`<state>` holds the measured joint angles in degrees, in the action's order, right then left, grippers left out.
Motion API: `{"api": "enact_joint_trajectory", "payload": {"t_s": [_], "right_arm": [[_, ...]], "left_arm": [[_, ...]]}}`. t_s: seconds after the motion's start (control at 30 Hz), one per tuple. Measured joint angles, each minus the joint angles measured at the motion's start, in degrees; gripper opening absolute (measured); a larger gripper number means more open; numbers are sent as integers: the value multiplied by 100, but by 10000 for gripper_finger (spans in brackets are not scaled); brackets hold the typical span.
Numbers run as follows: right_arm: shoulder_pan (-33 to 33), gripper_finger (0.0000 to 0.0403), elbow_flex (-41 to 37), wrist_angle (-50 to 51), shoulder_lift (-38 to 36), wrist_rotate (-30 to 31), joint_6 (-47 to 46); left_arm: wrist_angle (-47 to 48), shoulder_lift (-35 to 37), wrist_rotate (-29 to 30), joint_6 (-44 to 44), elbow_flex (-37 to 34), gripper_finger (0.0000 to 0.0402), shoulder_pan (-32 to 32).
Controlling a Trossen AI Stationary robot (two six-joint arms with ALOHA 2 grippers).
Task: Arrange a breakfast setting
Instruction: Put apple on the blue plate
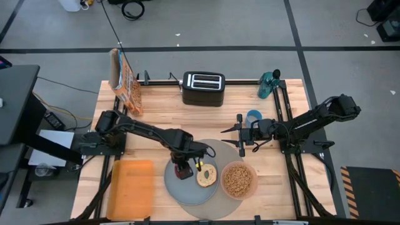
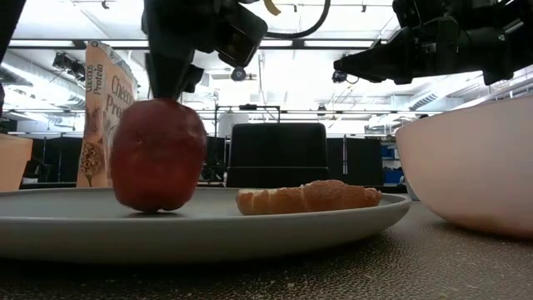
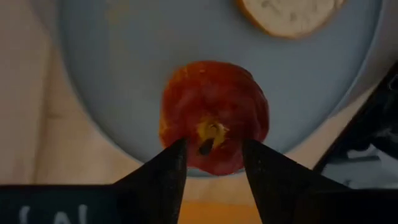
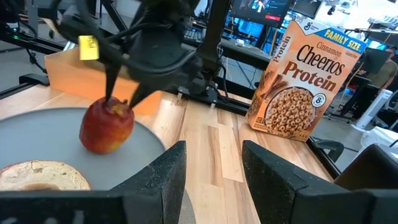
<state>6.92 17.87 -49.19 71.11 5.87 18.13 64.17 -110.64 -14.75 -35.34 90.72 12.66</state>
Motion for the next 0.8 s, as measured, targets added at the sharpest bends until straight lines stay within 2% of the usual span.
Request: {"api": "enact_joint_trajectory", "payload": {"t_s": [0.23,0.43,0.5,0.67,0.8], "right_arm": [[0,164,-2,12,0,0,-17],[0,164,-42,-3,0,0,-14],[-2,164,-39,-9,0,0,-15],[0,164,-39,-7,0,4,-17],[-1,164,-41,-4,0,29,-17]], "left_arm": [[226,162,24,-45,-2,213,-63],[349,544,-103,-121,-4,221,-183],[351,743,67,-101,-4,218,-232],[284,1206,999,250,-4,205,-257],[-109,1427,1275,440,-8,193,-252]]}}
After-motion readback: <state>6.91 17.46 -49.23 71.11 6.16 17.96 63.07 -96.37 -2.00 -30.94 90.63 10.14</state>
